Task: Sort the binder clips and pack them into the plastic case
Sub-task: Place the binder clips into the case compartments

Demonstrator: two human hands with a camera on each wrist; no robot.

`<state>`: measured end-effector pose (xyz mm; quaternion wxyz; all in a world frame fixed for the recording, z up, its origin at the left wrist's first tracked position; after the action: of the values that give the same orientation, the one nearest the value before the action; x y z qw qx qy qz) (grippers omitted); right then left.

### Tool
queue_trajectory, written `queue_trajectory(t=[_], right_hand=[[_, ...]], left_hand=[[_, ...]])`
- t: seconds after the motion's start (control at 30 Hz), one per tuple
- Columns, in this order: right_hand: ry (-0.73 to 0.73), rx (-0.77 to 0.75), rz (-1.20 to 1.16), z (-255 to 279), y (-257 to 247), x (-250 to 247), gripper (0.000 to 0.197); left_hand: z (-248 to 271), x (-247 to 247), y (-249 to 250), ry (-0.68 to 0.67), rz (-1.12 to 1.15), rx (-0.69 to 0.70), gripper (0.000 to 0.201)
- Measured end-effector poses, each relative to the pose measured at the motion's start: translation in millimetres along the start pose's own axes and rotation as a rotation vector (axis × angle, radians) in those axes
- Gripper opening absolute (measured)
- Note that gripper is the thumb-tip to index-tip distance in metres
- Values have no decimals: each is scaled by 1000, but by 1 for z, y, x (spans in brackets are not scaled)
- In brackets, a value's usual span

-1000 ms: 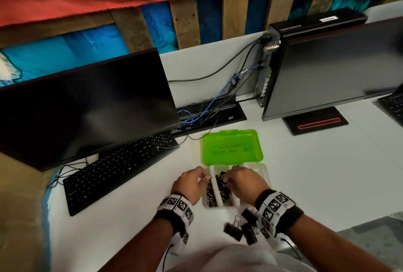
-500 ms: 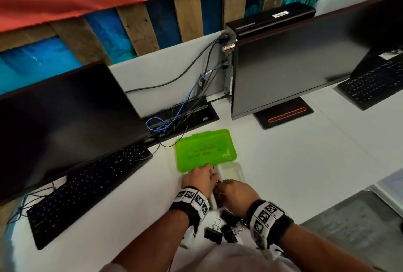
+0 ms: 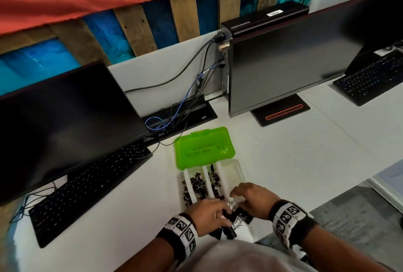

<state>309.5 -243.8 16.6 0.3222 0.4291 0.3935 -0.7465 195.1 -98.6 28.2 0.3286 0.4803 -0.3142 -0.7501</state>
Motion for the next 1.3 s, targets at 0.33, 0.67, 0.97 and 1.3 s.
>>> queue_trajectory(t=[0.33,0.67,0.97,1.3], right_hand=[[-65,-34,1,19,7,16,65],[94,-34,95,11,-1,25,36],[244,-55,3,20,6,17,26],[12,-54,-38,33,21,37,24]], left_hand=[[4,30,-7,-186,-448,136,42],[12,30,-32,-41,-311,17,26],[20,28,-44,-6,-172,-39,35],[25,27,-50,0,-133,-31,19]])
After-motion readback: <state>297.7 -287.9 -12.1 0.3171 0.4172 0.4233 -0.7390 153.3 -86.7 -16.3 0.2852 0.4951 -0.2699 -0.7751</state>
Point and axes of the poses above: each hand's wrist, its own z-axis away from the middle knuckle, its own x-axis out of the palm, y = z × x, the point moved 3 cm from there along -z, towards the middle knuckle, and after that the axes turned 12 degrees about z, right-handed, at the moved point
